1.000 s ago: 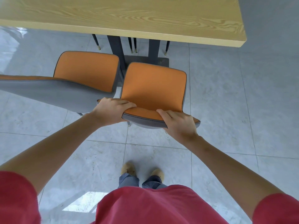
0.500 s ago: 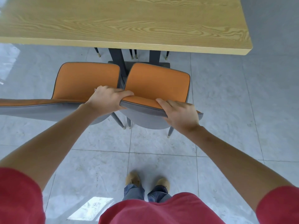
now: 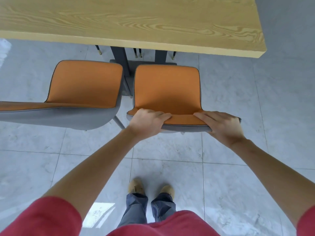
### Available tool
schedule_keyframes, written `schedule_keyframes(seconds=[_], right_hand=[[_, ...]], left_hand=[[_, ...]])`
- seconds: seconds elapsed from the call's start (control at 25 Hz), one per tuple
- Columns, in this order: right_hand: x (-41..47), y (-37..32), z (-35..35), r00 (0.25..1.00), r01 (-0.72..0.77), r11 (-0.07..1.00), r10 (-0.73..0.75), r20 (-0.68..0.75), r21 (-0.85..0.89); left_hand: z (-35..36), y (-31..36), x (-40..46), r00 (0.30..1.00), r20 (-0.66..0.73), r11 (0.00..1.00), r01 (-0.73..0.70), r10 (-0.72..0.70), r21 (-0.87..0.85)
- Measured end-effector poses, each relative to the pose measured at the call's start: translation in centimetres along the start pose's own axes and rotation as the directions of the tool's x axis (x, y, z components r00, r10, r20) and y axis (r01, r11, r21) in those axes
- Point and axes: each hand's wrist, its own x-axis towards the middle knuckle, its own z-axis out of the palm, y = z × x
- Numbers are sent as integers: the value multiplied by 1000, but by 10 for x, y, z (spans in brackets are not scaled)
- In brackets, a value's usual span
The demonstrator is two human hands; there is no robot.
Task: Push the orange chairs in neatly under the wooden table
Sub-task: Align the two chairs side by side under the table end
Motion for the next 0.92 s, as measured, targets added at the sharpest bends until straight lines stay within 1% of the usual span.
schedule_keyframes(seconds=[0.08, 0.16, 0.24, 0.36, 0.48, 0.6, 0.68, 0.76, 0.84, 0.88, 0.92], right_hand=[[3, -5, -3, 999, -32, 999, 32, 36, -4], [1, -7, -4, 999, -38, 999, 39, 31, -19], [1, -10, -4, 998, -54, 999, 55, 24, -6], [3, -19, 1, 998, -54, 999, 54, 11, -1], [11, -34, 6, 996, -88, 996, 87, 31, 29], [6, -43, 8, 996, -90, 996, 90, -1, 23], [3, -47, 7, 995, -103, 994, 103, -14, 31], [1, -52, 5, 994, -112, 993, 111, 15, 34], [4, -55, 1, 987, -151, 988, 149, 56, 29], [5, -57, -1, 982, -174, 984, 171, 81, 33], [5, -58, -2, 977, -197, 980, 192, 96, 39]], left_hand=[[-7, 3, 0, 999, 32, 1000, 10, -10, 5], [-7, 6, -1, 999, 35, 1000, -11, 11, 2], [-9, 4, -3, 996, 81, 1000, -26, 26, -1], [-14, -8, -10, 991, 125, 999, -41, 39, 14], [-23, -23, -16, 988, 153, 999, -34, 33, 2], [-23, -22, -23, 984, 168, 998, -67, 65, 4], [-26, -18, -25, 976, 201, 996, -83, 88, -31], [-29, -16, -30, 973, 225, 998, -41, 52, -52], [-32, -16, -28, 979, 203, 999, 4, 5, -43], [-34, -15, -27, 971, 239, 998, 31, -19, -47], [-37, -14, -26, 948, 313, 995, 83, -63, -51]])
